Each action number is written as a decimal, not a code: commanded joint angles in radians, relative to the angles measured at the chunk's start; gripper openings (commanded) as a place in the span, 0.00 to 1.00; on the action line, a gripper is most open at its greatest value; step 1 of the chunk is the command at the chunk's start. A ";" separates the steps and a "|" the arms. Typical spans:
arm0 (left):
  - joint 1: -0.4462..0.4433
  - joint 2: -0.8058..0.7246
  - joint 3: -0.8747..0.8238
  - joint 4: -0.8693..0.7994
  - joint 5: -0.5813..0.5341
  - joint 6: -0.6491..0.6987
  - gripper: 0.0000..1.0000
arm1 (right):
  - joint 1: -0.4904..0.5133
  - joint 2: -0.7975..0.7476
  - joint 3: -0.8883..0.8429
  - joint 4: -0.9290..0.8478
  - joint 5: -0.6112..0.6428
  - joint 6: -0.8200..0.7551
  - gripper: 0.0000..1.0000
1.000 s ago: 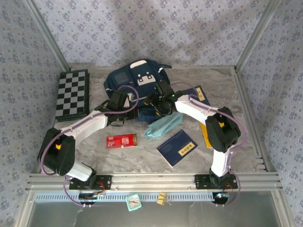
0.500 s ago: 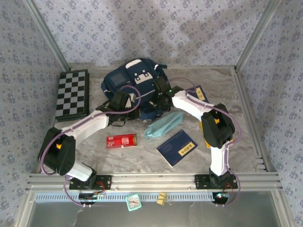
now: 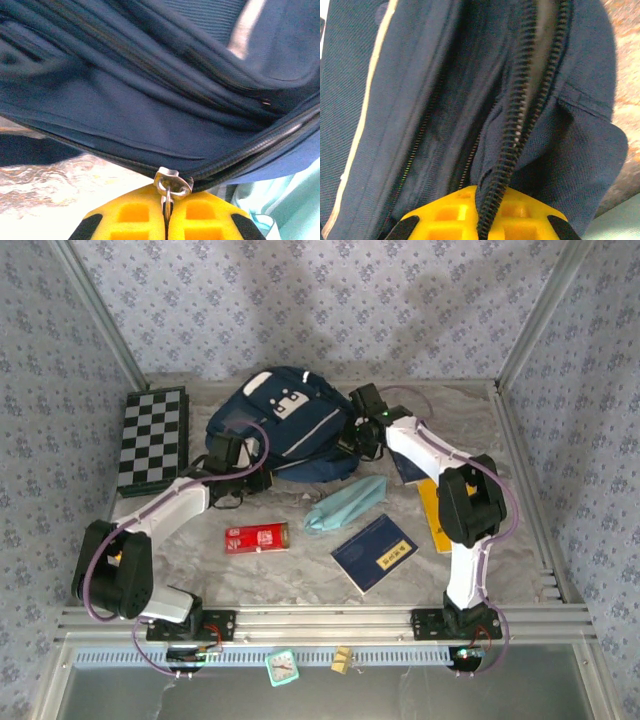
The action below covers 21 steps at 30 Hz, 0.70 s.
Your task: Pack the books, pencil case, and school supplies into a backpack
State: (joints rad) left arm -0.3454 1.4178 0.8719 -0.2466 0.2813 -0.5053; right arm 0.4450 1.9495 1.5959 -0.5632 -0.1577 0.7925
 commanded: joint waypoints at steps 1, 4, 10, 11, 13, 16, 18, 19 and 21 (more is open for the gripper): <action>0.084 0.001 0.000 -0.037 -0.047 0.006 0.00 | -0.067 -0.021 0.037 -0.029 0.107 -0.091 0.00; 0.124 0.013 0.003 -0.031 -0.079 0.011 0.00 | -0.080 -0.027 0.042 -0.019 0.084 -0.128 0.00; 0.192 0.084 0.042 0.001 -0.079 0.016 0.00 | -0.060 -0.051 0.037 -0.020 0.097 -0.135 0.00; 0.192 0.100 0.054 0.006 -0.077 0.016 0.00 | -0.059 -0.053 0.036 -0.015 0.092 -0.134 0.00; 0.193 0.132 0.077 0.018 -0.057 0.020 0.00 | -0.058 -0.051 0.040 -0.022 0.078 -0.131 0.00; 0.193 0.182 0.126 0.028 -0.028 0.020 0.00 | -0.031 -0.067 0.013 0.003 0.052 -0.119 0.00; 0.193 0.213 0.156 0.044 -0.020 0.027 0.00 | 0.003 -0.082 -0.019 0.046 0.059 -0.086 0.00; 0.193 0.227 0.174 0.045 -0.026 0.031 0.00 | 0.018 -0.086 -0.034 0.068 0.058 -0.068 0.00; 0.192 0.258 0.219 0.043 -0.024 0.053 0.00 | 0.048 -0.084 -0.050 0.115 0.060 -0.020 0.00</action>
State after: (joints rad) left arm -0.1699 1.6520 1.0145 -0.2356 0.2905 -0.4847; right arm 0.4633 1.9198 1.5616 -0.5217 -0.1448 0.7193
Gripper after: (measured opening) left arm 0.067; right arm 0.067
